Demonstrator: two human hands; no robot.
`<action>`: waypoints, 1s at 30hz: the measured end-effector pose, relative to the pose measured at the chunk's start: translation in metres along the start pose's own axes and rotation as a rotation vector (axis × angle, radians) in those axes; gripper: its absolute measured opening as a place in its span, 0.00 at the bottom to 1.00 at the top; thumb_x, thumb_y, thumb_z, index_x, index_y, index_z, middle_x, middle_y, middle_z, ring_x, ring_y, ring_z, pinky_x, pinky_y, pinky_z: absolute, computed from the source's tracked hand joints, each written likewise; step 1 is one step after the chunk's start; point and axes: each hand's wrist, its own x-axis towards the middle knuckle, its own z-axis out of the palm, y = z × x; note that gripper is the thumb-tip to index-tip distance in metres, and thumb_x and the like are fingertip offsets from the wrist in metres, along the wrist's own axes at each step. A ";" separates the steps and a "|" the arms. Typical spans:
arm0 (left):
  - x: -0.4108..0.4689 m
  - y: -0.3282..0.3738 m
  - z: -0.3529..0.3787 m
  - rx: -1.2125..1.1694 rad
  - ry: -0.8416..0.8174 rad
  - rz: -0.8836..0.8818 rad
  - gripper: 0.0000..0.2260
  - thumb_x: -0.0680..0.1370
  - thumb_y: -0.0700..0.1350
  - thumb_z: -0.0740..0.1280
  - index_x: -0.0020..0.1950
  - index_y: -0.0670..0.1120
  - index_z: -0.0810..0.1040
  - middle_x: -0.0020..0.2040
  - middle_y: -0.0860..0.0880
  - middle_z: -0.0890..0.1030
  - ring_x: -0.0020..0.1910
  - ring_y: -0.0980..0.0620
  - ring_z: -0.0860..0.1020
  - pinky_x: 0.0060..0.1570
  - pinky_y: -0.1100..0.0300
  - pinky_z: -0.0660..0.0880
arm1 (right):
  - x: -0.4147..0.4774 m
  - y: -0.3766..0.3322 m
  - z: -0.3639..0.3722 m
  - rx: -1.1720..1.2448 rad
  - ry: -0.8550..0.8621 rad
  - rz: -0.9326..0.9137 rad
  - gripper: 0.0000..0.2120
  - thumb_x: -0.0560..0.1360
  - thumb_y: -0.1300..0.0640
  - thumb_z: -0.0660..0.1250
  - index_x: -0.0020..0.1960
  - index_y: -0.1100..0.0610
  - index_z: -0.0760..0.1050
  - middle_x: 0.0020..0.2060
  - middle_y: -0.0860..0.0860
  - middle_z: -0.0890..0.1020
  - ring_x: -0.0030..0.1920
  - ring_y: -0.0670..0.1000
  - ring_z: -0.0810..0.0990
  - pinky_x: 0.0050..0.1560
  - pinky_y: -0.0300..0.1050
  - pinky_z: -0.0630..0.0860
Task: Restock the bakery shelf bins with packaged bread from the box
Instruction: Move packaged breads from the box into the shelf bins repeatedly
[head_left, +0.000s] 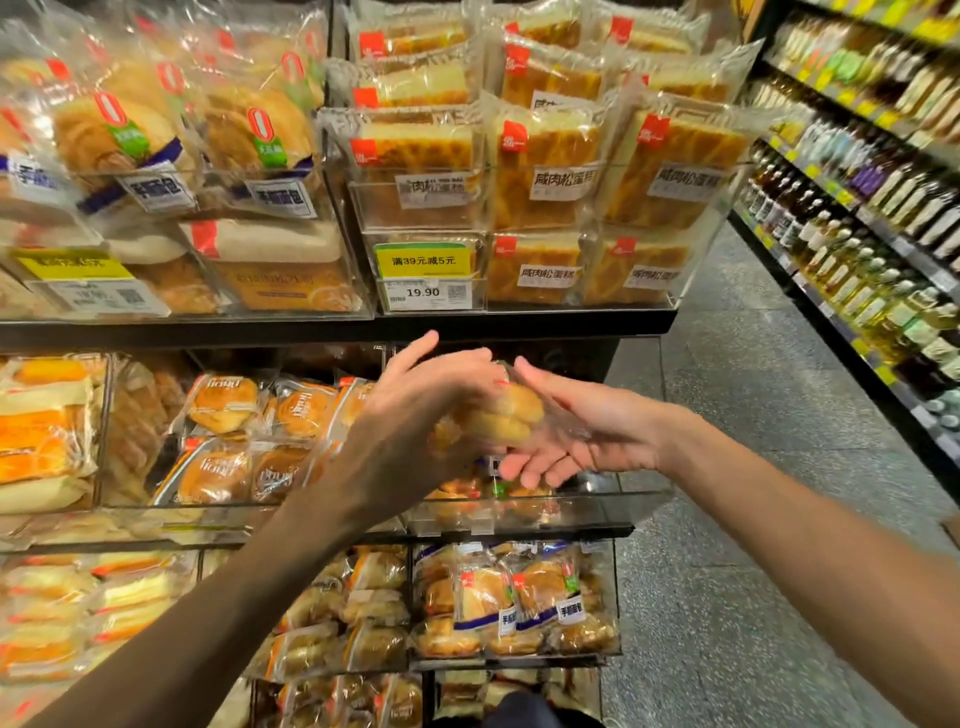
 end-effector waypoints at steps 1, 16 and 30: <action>-0.002 -0.001 0.004 0.043 -0.035 0.031 0.19 0.72 0.48 0.75 0.60 0.49 0.73 0.64 0.52 0.78 0.71 0.50 0.72 0.75 0.40 0.60 | -0.004 -0.001 0.000 0.080 -0.007 -0.038 0.33 0.74 0.35 0.60 0.58 0.64 0.79 0.46 0.62 0.84 0.37 0.52 0.85 0.34 0.38 0.82; 0.011 0.001 0.036 -0.523 -0.200 -1.069 0.30 0.74 0.60 0.72 0.72 0.59 0.63 0.59 0.52 0.78 0.50 0.53 0.83 0.48 0.54 0.81 | -0.026 0.023 -0.021 -0.015 0.561 -0.183 0.24 0.74 0.54 0.74 0.62 0.54 0.64 0.53 0.61 0.82 0.44 0.58 0.84 0.47 0.54 0.84; 0.040 -0.032 0.130 -0.713 -0.307 -1.372 0.24 0.71 0.42 0.78 0.63 0.44 0.72 0.51 0.41 0.82 0.33 0.54 0.83 0.34 0.62 0.80 | -0.005 0.032 -0.036 -1.091 0.877 -0.011 0.28 0.75 0.54 0.72 0.68 0.58 0.61 0.60 0.61 0.73 0.61 0.65 0.75 0.57 0.53 0.71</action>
